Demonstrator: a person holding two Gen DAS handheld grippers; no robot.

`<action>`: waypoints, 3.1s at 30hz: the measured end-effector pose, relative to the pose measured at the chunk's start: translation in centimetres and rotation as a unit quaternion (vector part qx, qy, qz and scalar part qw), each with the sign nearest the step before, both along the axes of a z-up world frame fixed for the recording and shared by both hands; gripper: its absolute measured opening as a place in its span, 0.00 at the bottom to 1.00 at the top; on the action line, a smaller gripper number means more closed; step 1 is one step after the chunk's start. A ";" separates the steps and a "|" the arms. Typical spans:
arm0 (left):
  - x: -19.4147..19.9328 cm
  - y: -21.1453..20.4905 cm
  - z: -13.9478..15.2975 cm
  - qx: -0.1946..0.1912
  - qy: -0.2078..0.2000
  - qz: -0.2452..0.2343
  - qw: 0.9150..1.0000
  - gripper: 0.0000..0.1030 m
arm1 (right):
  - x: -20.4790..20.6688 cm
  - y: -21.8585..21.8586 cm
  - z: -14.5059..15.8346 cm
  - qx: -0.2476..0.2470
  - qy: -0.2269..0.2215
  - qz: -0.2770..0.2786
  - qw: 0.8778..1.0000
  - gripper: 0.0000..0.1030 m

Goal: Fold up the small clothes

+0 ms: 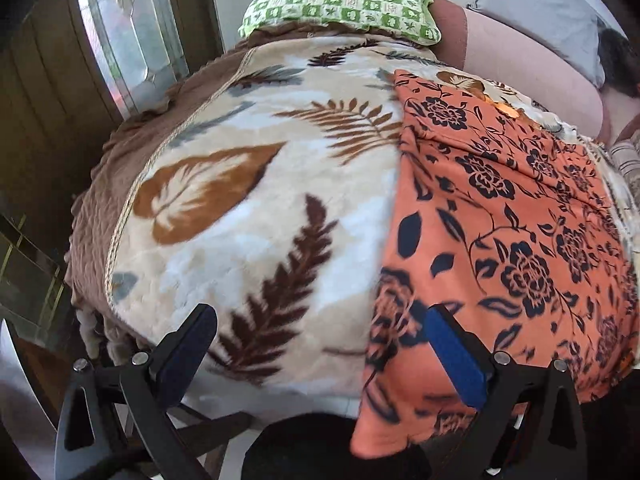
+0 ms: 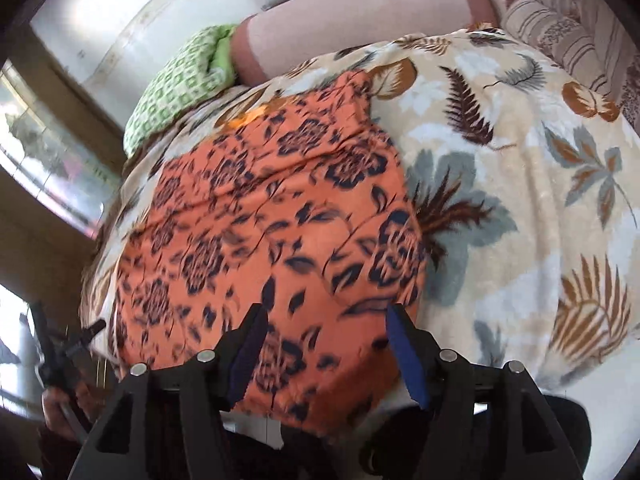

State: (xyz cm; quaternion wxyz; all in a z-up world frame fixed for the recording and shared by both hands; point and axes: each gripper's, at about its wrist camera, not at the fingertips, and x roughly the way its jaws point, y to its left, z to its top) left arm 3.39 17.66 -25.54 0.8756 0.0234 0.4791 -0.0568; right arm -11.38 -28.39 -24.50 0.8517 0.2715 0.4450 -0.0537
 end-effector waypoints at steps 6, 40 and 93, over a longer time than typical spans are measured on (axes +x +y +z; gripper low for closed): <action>-1.0 0.3 -0.9 -0.012 0.019 -0.021 1.000 1.00 | -0.8 2.4 -0.7 -0.004 0.029 0.014 0.999 0.63; 1.6 -4.3 -4.3 -0.091 0.076 -0.170 0.978 0.10 | 0.7 4.2 -4.9 -0.008 0.154 -0.004 0.988 0.65; 1.9 -1.4 -4.6 -0.189 0.146 -0.149 0.959 0.07 | -3.6 -1.9 -6.7 0.153 0.113 -0.067 0.979 0.11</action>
